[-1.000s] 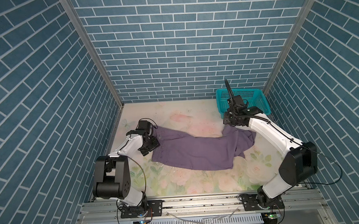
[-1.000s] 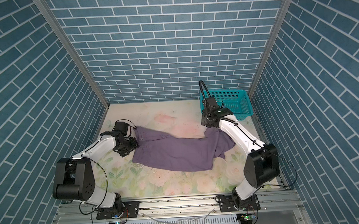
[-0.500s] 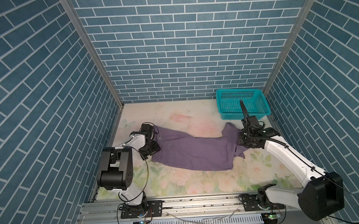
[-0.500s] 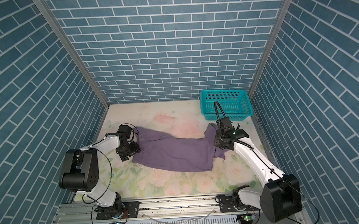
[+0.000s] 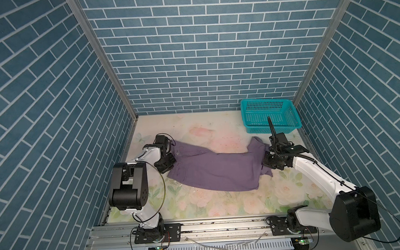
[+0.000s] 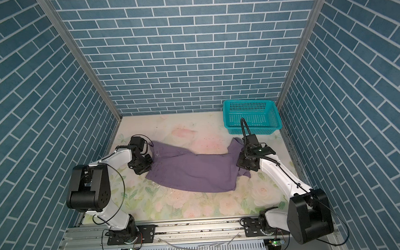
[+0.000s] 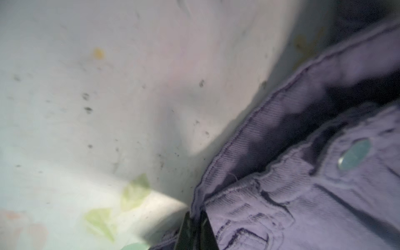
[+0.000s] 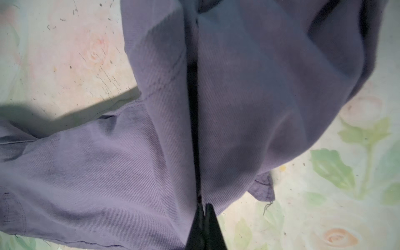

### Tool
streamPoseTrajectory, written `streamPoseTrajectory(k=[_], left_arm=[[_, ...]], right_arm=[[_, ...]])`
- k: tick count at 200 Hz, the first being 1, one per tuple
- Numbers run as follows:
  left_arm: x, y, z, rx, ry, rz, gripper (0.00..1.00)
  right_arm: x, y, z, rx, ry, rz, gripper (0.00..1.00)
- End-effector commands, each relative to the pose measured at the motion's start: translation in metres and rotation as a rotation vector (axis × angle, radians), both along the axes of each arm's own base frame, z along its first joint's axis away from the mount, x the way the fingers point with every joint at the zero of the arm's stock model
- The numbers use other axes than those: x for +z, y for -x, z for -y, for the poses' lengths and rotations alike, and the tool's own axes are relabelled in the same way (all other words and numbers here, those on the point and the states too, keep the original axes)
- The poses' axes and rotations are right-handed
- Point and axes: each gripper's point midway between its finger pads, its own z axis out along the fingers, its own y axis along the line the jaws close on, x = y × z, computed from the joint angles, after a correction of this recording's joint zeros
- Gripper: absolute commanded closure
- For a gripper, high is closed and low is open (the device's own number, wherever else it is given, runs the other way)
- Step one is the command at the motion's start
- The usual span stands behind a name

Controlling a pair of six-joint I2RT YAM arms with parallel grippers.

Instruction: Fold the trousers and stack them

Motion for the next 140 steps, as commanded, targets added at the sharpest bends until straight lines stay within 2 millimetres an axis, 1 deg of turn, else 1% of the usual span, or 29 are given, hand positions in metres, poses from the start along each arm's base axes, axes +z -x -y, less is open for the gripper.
streamPoseTrajectory(k=[1, 12, 31, 44, 54, 70, 86, 94, 98, 102, 109, 113, 122, 131, 140], left_arm=[[0.037, 0.005, -0.044, 0.107, -0.080, 0.047, 1.00], [0.050, 0.012, -0.066, 0.173, -0.103, 0.075, 1.00], [0.063, 0.033, -0.099, 0.289, -0.114, 0.108, 1.00], [0.069, 0.048, -0.119, 0.353, -0.128, 0.124, 1.00], [0.072, 0.058, -0.129, 0.382, -0.140, 0.127, 1.00], [0.070, 0.068, -0.135, 0.395, -0.141, 0.118, 1.00], [0.062, 0.071, -0.131, 0.398, -0.111, 0.117, 1.00], [0.058, 0.071, -0.129, 0.399, -0.094, 0.118, 1.00], [0.055, 0.072, -0.127, 0.399, -0.088, 0.115, 1.00], [0.053, 0.073, -0.126, 0.399, -0.082, 0.112, 1.00], [0.050, 0.074, -0.124, 0.401, -0.076, 0.109, 1.00], [0.048, 0.075, -0.124, 0.402, -0.074, 0.105, 1.00], [0.045, 0.076, -0.124, 0.403, -0.074, 0.100, 1.00], [0.045, 0.077, -0.124, 0.401, -0.075, 0.102, 1.00], [0.045, 0.079, -0.124, 0.402, -0.076, 0.102, 1.00]], right_arm=[[-0.016, -0.002, -0.009, -0.031, -0.061, -0.034, 1.00], [-0.022, -0.008, -0.012, -0.031, -0.068, -0.041, 0.96], [-0.033, -0.020, -0.022, -0.014, -0.091, -0.061, 0.78], [-0.038, -0.030, -0.034, 0.007, -0.135, -0.067, 0.68], [-0.040, -0.039, -0.049, 0.033, -0.203, -0.068, 0.64], [-0.041, -0.051, -0.072, 0.060, -0.275, -0.064, 0.59], [-0.042, -0.056, -0.086, 0.095, -0.246, -0.070, 0.53], [-0.044, -0.057, -0.093, 0.116, -0.225, -0.071, 0.52], [-0.046, -0.058, -0.095, 0.124, -0.215, -0.072, 0.52], [-0.048, -0.058, -0.097, 0.128, -0.207, -0.077, 0.55], [-0.051, -0.060, -0.100, 0.134, -0.200, -0.079, 0.64], [-0.053, -0.061, -0.100, 0.134, -0.199, -0.081, 0.73], [-0.055, -0.062, -0.099, 0.132, -0.197, -0.093, 0.99], [-0.053, -0.063, -0.095, 0.136, -0.180, -0.091, 1.00], [-0.047, -0.067, -0.089, 0.138, -0.157, -0.071, 1.00]])
